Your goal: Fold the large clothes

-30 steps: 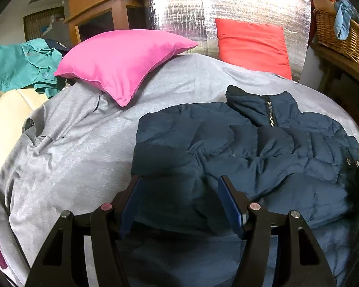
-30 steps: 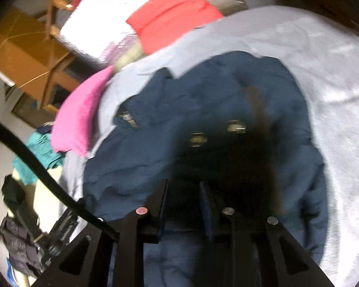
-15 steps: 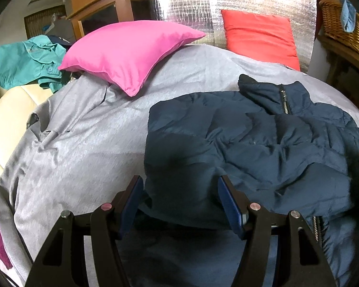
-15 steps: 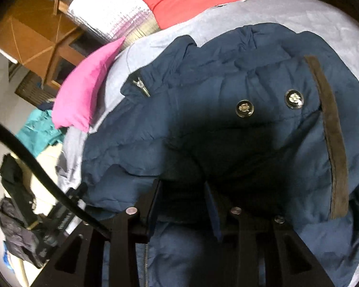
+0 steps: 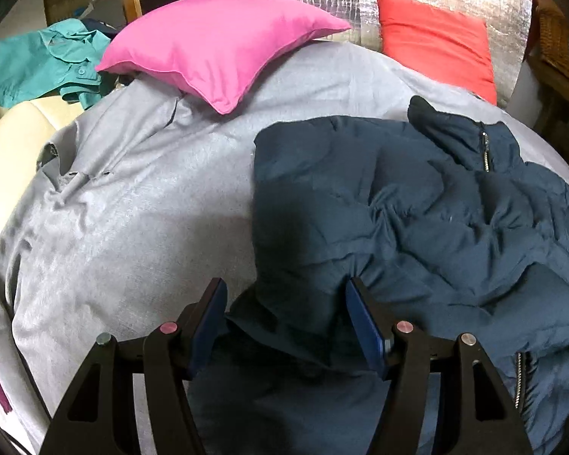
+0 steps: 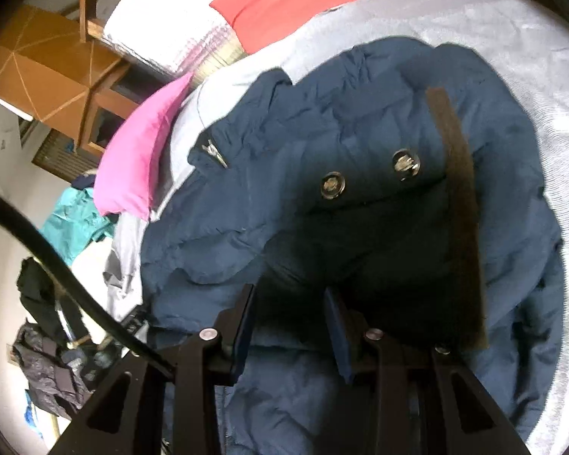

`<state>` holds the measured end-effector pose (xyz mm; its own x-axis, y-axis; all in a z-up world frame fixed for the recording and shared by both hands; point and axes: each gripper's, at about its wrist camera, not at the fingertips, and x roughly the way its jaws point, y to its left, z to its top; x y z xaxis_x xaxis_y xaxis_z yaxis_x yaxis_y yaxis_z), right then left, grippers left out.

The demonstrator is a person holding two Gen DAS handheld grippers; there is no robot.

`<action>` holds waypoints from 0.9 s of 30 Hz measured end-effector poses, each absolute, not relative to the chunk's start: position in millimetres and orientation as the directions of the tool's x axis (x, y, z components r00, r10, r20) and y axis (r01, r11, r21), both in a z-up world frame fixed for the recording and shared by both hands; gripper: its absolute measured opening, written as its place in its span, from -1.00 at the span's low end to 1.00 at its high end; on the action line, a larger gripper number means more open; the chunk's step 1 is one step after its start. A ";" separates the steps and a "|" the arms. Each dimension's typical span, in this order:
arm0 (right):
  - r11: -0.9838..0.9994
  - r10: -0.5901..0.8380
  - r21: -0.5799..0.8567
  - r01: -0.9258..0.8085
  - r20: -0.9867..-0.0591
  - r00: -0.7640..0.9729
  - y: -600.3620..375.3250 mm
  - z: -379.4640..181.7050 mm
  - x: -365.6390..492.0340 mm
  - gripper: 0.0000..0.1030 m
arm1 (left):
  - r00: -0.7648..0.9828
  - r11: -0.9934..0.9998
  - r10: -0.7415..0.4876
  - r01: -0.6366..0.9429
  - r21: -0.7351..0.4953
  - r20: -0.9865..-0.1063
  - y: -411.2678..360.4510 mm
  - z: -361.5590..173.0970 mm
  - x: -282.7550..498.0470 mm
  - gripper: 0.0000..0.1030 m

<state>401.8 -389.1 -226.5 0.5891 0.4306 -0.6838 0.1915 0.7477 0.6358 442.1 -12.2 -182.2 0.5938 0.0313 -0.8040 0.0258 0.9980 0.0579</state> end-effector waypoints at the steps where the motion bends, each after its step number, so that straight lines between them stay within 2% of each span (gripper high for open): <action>1: 0.748 0.416 0.635 0.192 -0.674 0.611 -394.4 -220.6 397.3 -0.22 | 0.597 0.999 0.021 0.027 0.046 -0.802 -11.7 -179.7 441.1 0.28; 4: 0.762 0.343 0.612 0.214 -0.660 0.668 -413.5 -205.9 384.5 -0.22 | 0.619 0.999 -0.002 0.028 0.019 -0.785 -8.5 -170.8 436.8 0.28; 8: 0.748 0.276 0.606 0.272 -0.656 0.703 -441.9 -198.2 369.6 -0.20 | 0.634 0.998 0.047 0.004 0.064 -0.772 -5.6 -170.1 437.5 0.28; 16: 0.732 0.294 0.571 0.371 -0.757 0.584 -457.5 -234.2 377.0 -0.22 | 0.644 0.982 0.123 0.032 0.187 -0.755 -17.4 -181.7 436.6 0.28; 22: 0.729 0.296 0.578 0.366 -0.749 0.593 -457.5 -223.9 373.1 -0.22 | 0.650 0.980 0.121 0.045 0.196 -0.750 -20.2 -180.3 434.8 0.28; 27: 0.733 0.275 0.599 0.324 -0.696 0.663 -462.0 -200.6 359.4 -0.20 | 0.652 0.980 0.116 0.049 0.195 -0.749 -19.9 -179.4 434.6 0.28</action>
<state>359.4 -462.0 -200.6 0.6635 0.2750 -0.6958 0.3242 0.7325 0.5986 434.6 -19.9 -179.4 0.6521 0.1162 -0.7492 0.0491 0.9796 0.1946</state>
